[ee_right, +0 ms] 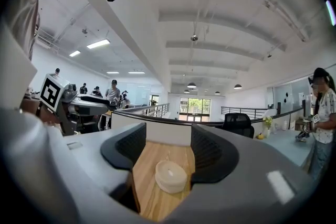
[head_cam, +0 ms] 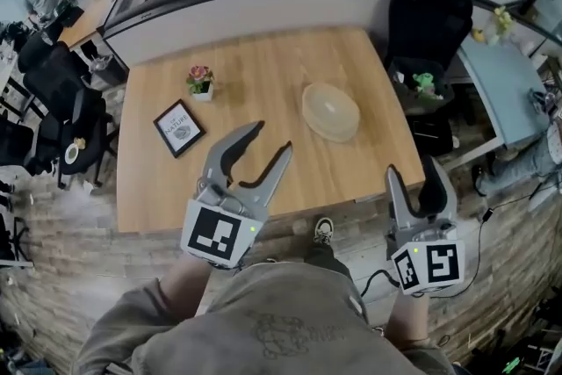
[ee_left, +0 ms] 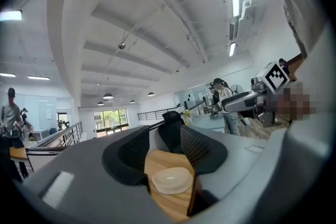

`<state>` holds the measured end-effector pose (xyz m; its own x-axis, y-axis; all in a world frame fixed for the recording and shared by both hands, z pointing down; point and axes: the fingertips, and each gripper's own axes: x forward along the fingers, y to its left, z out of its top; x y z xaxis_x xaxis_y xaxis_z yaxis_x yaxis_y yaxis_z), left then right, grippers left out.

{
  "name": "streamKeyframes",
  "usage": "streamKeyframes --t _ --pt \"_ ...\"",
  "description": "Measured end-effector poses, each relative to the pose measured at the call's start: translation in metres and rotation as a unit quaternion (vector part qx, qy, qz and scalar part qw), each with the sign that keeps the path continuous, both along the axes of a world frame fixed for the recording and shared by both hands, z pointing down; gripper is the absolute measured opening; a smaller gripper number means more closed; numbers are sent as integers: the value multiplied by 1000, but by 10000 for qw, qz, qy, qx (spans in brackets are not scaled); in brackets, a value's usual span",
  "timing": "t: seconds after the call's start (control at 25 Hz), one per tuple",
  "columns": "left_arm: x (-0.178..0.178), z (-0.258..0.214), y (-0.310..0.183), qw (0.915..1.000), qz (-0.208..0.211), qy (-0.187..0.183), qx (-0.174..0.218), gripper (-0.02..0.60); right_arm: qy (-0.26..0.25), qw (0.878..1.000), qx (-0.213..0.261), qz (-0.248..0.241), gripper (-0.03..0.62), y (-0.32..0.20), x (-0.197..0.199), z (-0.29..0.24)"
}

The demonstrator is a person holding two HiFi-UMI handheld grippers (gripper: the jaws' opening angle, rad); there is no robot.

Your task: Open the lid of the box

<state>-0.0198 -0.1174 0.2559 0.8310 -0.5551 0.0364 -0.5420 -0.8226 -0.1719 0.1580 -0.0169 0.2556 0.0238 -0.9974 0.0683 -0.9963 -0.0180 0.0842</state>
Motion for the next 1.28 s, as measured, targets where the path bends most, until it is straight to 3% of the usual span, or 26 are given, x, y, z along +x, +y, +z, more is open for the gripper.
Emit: streamKeyframes --t 0.28,0.56,0.88,1.28 --pt "54 -4 -34 9974 -713 -130 11 183 -20 9987 -20 -503 253 -48 78 -6" --pt "86 1 -48 9914 -1277 -268 -11 186 -36 9945 -62 -1049 253 -81 122 1" --pt "93 13 -56 9872 -1531 -417 -149 186 -115 9915 -113 -1288 253 -103 135 7" --pt "88 26 -87 9894 -1344 -402 -388 186 -147 9916 -300 -1246 253 -128 121 21"
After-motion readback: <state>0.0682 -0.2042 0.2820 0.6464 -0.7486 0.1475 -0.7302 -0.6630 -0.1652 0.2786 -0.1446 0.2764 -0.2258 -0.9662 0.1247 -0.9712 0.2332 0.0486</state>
